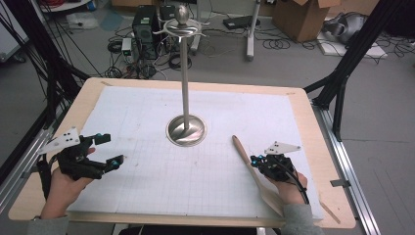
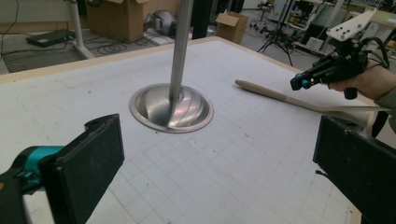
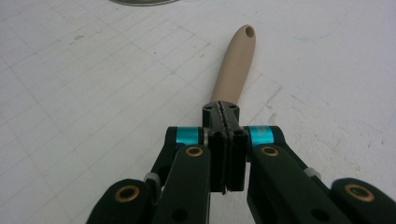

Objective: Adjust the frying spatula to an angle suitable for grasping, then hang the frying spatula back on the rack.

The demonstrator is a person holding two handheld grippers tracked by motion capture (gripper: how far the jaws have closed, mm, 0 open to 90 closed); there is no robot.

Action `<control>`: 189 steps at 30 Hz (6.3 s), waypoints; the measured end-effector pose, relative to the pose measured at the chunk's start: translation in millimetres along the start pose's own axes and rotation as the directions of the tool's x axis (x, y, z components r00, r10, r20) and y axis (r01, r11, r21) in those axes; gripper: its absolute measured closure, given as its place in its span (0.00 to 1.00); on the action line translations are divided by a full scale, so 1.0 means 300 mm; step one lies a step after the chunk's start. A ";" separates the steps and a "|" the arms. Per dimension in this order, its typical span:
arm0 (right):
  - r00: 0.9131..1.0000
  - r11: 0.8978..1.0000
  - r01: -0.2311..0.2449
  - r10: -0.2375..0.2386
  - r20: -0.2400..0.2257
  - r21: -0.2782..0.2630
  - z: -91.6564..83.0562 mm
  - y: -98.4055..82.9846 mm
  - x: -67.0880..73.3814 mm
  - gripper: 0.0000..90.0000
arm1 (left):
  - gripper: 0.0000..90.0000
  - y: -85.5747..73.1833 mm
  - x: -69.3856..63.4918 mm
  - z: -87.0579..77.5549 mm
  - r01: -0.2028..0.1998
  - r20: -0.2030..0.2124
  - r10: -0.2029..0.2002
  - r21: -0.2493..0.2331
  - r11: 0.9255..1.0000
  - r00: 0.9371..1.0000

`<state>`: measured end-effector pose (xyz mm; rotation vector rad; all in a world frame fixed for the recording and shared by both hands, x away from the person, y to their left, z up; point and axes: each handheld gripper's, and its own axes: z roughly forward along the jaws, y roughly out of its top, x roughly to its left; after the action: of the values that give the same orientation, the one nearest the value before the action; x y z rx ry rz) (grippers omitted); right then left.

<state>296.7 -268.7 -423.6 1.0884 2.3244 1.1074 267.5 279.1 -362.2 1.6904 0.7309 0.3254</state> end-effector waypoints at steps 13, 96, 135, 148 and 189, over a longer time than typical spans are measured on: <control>1.000 0.997 -0.020 0.019 0.012 0.077 0.060 -0.001 -0.027 1.00 | 0.03 -0.016 -0.002 -0.042 0.007 -0.028 -0.007 -0.001 1.000 1.000; 0.986 0.986 0.164 -0.164 -0.026 -0.004 -0.010 0.075 0.036 0.84 | 0.03 -0.027 -0.002 -0.069 0.013 -0.048 -0.013 0.000 1.000 0.999; 0.997 0.994 0.021 -0.029 -0.070 -0.111 -0.118 0.079 0.049 0.17 | 0.03 -0.012 0.013 -0.028 0.020 -0.022 -0.020 -0.008 1.000 1.000; 0.998 0.996 0.001 -0.007 -0.063 -0.088 -0.084 0.060 0.051 0.17 | 0.03 -0.021 0.025 -0.029 0.027 -0.019 -0.027 -0.004 1.000 0.999; 0.999 0.999 -0.036 0.036 0.007 0.012 0.013 -0.028 0.081 0.17 | 0.03 -0.019 0.027 0.005 0.022 0.001 -0.022 0.007 1.000 1.000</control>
<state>279.2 -251.5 -432.2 1.1405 2.3185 1.1017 273.0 283.5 -369.5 1.6874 0.7507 0.3070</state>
